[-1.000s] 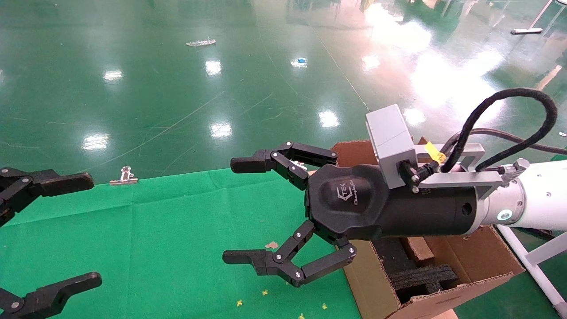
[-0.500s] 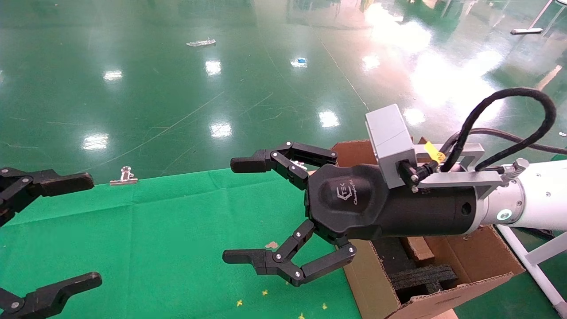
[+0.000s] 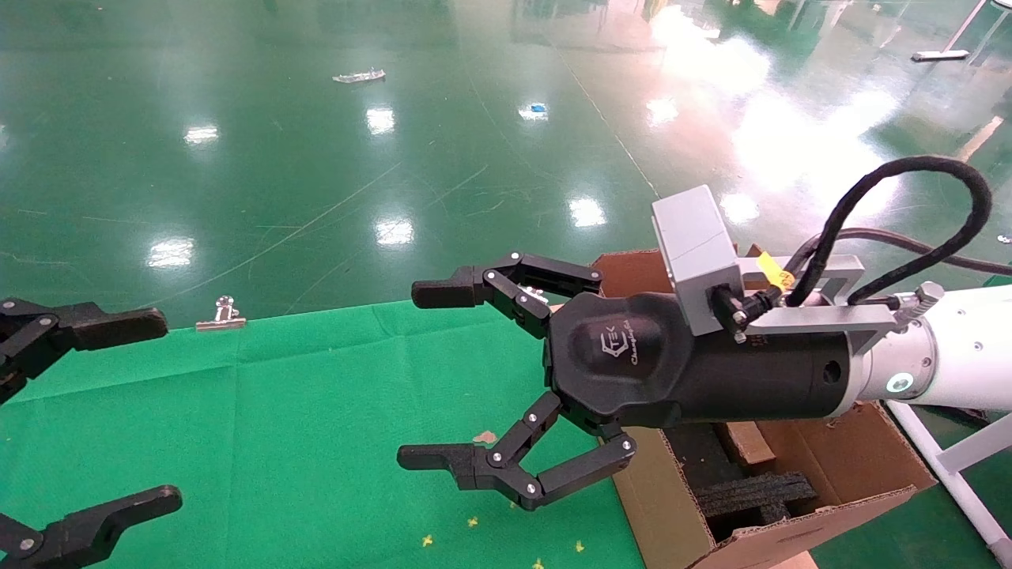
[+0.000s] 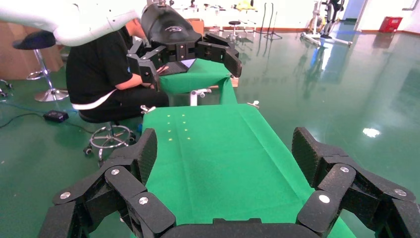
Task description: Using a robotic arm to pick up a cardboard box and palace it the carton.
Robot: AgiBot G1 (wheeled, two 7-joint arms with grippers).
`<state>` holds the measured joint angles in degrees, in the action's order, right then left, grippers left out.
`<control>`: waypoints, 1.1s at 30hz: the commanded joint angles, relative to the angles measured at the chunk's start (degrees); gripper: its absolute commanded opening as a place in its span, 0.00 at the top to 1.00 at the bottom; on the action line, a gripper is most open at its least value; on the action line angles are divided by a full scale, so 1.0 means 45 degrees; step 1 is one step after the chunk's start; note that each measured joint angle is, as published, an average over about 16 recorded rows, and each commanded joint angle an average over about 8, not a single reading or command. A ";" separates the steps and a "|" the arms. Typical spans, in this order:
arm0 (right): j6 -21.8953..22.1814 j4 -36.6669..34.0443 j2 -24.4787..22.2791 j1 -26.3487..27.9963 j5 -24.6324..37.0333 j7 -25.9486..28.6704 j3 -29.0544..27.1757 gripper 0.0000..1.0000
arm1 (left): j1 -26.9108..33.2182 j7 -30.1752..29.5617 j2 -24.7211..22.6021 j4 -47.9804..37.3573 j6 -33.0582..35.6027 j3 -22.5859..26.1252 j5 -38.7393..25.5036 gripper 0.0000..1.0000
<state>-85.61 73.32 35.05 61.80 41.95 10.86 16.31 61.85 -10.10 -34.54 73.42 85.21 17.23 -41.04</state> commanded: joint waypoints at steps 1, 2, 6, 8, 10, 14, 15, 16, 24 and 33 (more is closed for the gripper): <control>0.0000 -0.0001 0.0000 0.0002 0.0000 0.0000 0.0001 0.00 | 0.0000 0.0000 0.0000 0.0000 0.0000 0.0000 0.0000 0.00; 0.0000 -0.0001 0.0000 0.0002 0.0000 0.0000 0.0002 0.00 | 0.0000 0.0000 0.0000 0.0000 0.0000 0.0000 0.0000 0.00; 0.0000 -0.0001 0.0000 0.0003 0.0000 0.0000 0.0002 0.00 | 0.0000 0.0000 0.0000 0.0000 0.0000 0.0000 0.0000 0.00; 0.0000 -0.0001 0.0000 0.0003 0.0000 0.0000 0.0002 0.00 | 0.0000 0.0000 0.0000 0.0000 0.0000 0.0000 0.0000 0.00; 0.0000 -0.0001 0.0000 0.0003 0.0000 0.0000 0.0002 0.00 | 0.0000 0.0000 0.0000 0.0000 0.0000 0.0000 0.0000 0.00; 0.0000 -0.0001 0.0000 0.0003 0.0000 0.0000 0.0002 0.00 | 0.0000 0.0000 0.0000 0.0000 0.0000 0.0000 0.0000 0.00; 0.0000 -0.0001 0.0000 0.0003 0.0000 0.0000 0.0002 0.00 | 0.0000 0.0000 0.0000 0.0000 0.0000 0.0000 0.0000 0.00; 0.0000 -0.0001 0.0000 0.0003 0.0000 0.0000 0.0002 0.00 | 0.0000 0.0000 0.0000 0.0000 0.0000 0.0000 0.0000 0.00; 0.0000 -0.0001 0.0000 0.0003 0.0001 0.0000 0.0002 0.00 | 0.0000 0.0000 0.0000 0.0000 0.0000 0.0000 0.0000 0.00; 0.0000 -0.0001 0.0000 0.0003 0.0000 0.0000 0.0002 0.00 | 0.0000 0.0000 0.0000 0.0000 0.0000 0.0000 0.0000 0.00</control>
<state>-85.61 73.31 35.05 61.82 41.96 10.86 16.32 61.85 -10.10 -34.54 73.42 85.21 17.23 -41.04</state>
